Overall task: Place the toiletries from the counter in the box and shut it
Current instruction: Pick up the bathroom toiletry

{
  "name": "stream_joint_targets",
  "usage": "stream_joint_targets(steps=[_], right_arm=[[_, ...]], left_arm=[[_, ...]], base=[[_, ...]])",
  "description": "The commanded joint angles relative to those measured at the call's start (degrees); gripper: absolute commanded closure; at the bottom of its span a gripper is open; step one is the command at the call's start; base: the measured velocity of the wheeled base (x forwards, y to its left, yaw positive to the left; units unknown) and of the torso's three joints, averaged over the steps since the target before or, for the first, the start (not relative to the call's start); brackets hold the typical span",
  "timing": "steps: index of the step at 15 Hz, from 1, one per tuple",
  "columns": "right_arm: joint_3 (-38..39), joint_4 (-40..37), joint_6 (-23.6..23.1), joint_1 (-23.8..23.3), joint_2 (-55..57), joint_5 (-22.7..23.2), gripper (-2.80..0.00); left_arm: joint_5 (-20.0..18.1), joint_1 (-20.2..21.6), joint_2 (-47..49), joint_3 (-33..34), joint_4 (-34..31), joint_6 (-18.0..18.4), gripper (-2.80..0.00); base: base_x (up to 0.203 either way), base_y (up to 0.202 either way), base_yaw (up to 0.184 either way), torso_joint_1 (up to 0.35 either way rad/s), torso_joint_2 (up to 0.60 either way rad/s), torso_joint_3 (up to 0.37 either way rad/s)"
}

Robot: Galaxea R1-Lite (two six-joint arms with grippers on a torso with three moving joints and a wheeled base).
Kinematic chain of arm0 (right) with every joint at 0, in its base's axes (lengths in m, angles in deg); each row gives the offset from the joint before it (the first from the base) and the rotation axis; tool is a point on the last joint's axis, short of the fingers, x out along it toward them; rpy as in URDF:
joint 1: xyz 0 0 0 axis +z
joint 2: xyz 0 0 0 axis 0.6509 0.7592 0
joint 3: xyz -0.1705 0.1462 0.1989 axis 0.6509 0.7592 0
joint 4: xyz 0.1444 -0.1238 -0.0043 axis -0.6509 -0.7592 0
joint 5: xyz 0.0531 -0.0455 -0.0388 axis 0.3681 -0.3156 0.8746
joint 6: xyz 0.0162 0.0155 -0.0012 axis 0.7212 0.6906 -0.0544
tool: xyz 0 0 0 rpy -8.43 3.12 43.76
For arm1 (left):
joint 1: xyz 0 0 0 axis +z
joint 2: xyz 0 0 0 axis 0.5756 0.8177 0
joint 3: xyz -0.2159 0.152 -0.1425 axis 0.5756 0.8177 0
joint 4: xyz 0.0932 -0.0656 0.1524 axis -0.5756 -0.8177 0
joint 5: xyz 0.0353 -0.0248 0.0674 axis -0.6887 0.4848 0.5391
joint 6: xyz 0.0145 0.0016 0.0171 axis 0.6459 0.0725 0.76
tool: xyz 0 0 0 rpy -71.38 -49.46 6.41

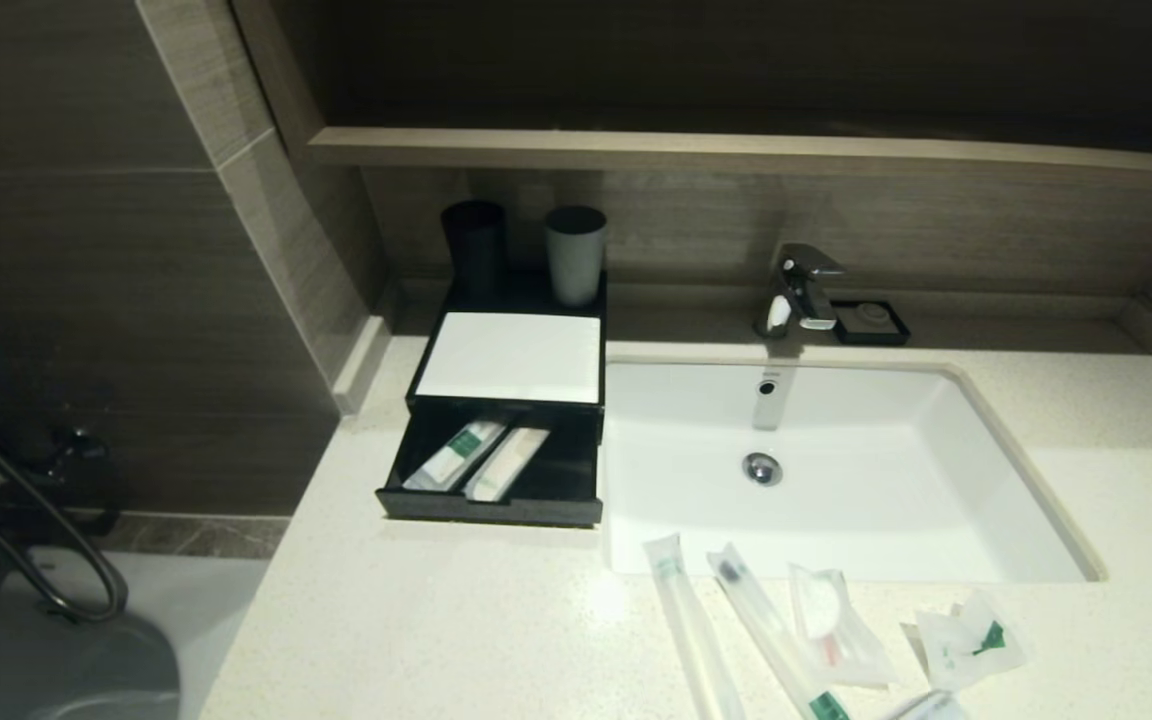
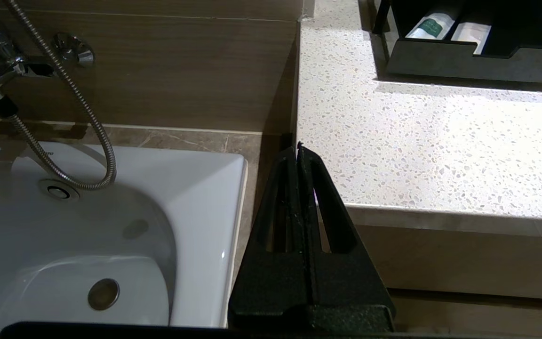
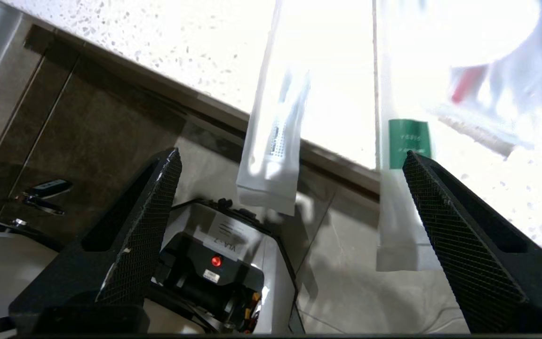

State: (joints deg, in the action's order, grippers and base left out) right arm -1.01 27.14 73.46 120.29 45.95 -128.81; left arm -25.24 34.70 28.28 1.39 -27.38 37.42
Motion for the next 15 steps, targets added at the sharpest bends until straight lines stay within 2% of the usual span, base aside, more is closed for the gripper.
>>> stream_joint_targets(steps=[1,9,15], right_arm=[[0.26,0.02,-0.89,-0.13,-4.74,-0.19,-2.80],[-0.16,0.79,-1.11,0.02,6.20,-1.39,-2.80],[-0.58,1.69,-1.01,0.04,9.96,-1.51,-2.80]], left_arm=[[0.06,0.00,0.07,0.01,0.02,0.00,0.00],[0.06,0.00,-0.01,0.01,0.02,0.00,0.00],[0.06,0.00,-0.01,0.01,0.02,0.00,0.00]], base=[[0.000,0.000,0.000,0.000,0.00,0.000],[0.000,0.000,0.000,0.000,0.00,0.000],[0.000,0.000,0.000,0.000,0.00,0.000]])
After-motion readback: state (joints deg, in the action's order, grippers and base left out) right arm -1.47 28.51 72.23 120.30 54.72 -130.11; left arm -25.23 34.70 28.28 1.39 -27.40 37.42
